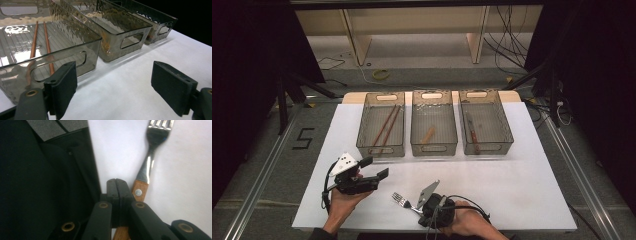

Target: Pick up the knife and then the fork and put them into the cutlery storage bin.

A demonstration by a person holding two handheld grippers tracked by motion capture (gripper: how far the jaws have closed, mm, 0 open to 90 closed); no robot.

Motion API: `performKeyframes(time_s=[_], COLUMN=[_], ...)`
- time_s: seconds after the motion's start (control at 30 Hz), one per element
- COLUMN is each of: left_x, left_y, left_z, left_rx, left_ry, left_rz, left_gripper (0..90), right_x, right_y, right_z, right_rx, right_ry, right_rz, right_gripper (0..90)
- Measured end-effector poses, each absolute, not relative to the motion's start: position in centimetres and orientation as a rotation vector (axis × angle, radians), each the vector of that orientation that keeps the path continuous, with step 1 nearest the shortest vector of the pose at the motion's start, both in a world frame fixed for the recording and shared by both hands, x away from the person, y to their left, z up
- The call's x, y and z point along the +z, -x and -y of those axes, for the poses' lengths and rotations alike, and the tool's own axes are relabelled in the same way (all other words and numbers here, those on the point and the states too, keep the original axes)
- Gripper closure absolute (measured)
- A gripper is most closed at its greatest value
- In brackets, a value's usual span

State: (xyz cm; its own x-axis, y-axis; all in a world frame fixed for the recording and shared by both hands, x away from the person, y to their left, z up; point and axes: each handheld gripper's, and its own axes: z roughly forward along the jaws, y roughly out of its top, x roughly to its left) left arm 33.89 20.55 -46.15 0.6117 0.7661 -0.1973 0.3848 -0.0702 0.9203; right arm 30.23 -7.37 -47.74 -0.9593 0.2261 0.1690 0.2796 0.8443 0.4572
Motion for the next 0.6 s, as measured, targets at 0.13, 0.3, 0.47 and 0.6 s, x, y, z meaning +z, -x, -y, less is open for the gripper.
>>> performKeyframes(time_s=[0.13, 0.3, 0.47, 0.6], left_x=[-46.1, -46.2, -46.2, -46.2], left_y=[-33.9, -33.9, -33.9, -33.9], left_z=[-20.6, -20.5, -20.5, -20.5], left_rx=[0.412, 0.412, 0.412, 0.412], left_ry=[-1.683, -1.683, -1.683, -1.684], left_rz=[-0.959, -0.959, -0.960, -0.958], left_gripper=[20.4, 20.4, 20.4, 20.4], right_x=[-47.7, -47.6, -47.5, -47.3], right_y=[-31.1, -32.2, -33.0, -33.1], right_z=[8.2, 9.3, 9.8, 9.9], right_rx=[-0.750, -0.760, -0.763, -0.772], right_ry=[0.459, 0.527, 0.566, 0.560], right_rz=[2.920, 2.945, 2.967, 2.965], right_gripper=[90.0, 90.0, 90.0, 90.0])
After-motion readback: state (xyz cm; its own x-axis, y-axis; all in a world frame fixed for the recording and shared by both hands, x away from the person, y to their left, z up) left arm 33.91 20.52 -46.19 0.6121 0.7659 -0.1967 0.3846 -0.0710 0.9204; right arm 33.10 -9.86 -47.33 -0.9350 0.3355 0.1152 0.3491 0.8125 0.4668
